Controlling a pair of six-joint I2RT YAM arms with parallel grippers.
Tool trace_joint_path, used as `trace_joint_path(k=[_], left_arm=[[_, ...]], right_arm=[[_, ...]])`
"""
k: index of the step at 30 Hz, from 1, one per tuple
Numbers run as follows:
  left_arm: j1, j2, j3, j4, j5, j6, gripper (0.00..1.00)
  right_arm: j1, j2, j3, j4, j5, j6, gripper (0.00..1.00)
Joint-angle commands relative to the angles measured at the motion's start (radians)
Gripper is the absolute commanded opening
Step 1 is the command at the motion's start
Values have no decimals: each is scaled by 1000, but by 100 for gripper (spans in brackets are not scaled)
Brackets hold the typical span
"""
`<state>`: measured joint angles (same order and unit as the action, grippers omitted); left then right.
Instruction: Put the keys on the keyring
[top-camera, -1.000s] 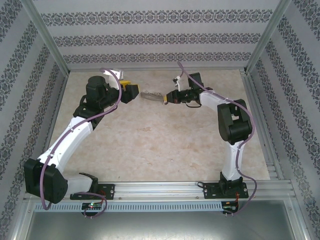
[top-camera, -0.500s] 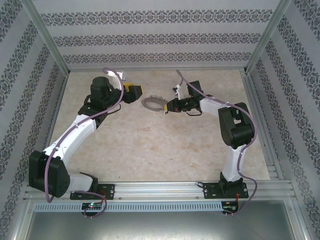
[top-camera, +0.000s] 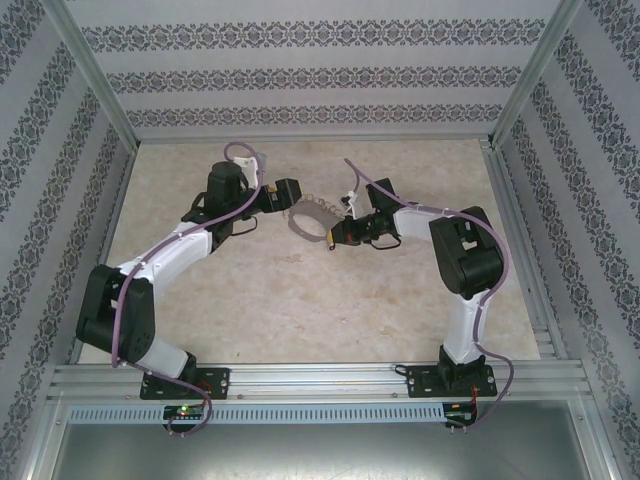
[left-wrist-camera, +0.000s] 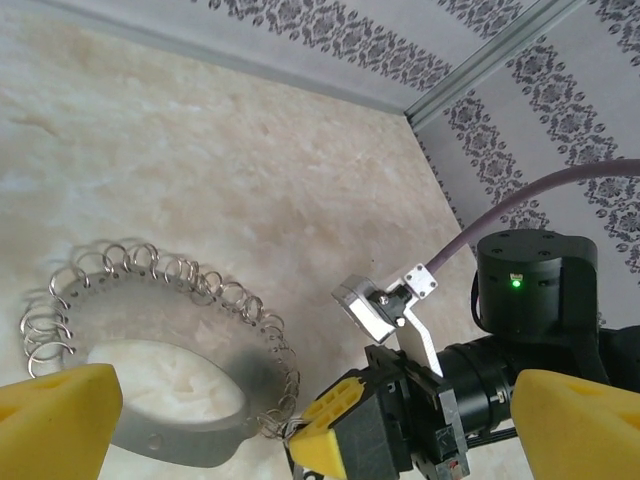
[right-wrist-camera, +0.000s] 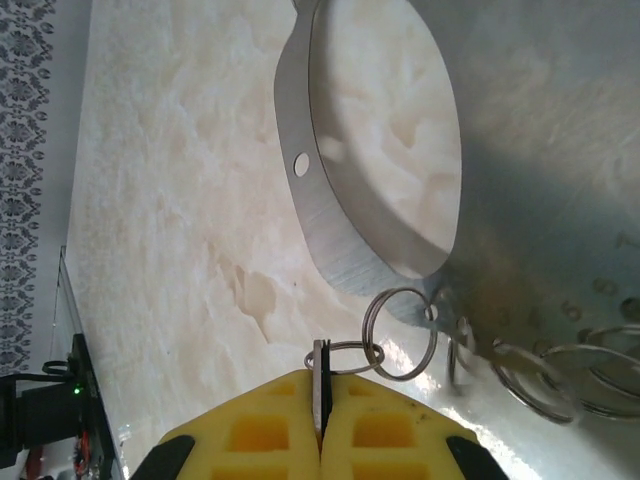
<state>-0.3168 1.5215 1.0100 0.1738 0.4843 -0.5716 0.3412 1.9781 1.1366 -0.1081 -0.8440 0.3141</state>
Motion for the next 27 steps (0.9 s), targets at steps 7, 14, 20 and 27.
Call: trace_joint_path(k=[7,14,20,27], left_arm=[[-53,81,25,101,-46,-89,100],[-71,120,44,118,-48,-102,100],[-84,147,53,133,-51,-116,100],[-87,158,52,155,-58,-125,100]], right_arm=[[62,5,-58,-15,33,39,0],[95,-14,-85,-11,45,51,25],[125,-46,-107,-1,52,66,35],[151,-79,-113,16,36,85,42]])
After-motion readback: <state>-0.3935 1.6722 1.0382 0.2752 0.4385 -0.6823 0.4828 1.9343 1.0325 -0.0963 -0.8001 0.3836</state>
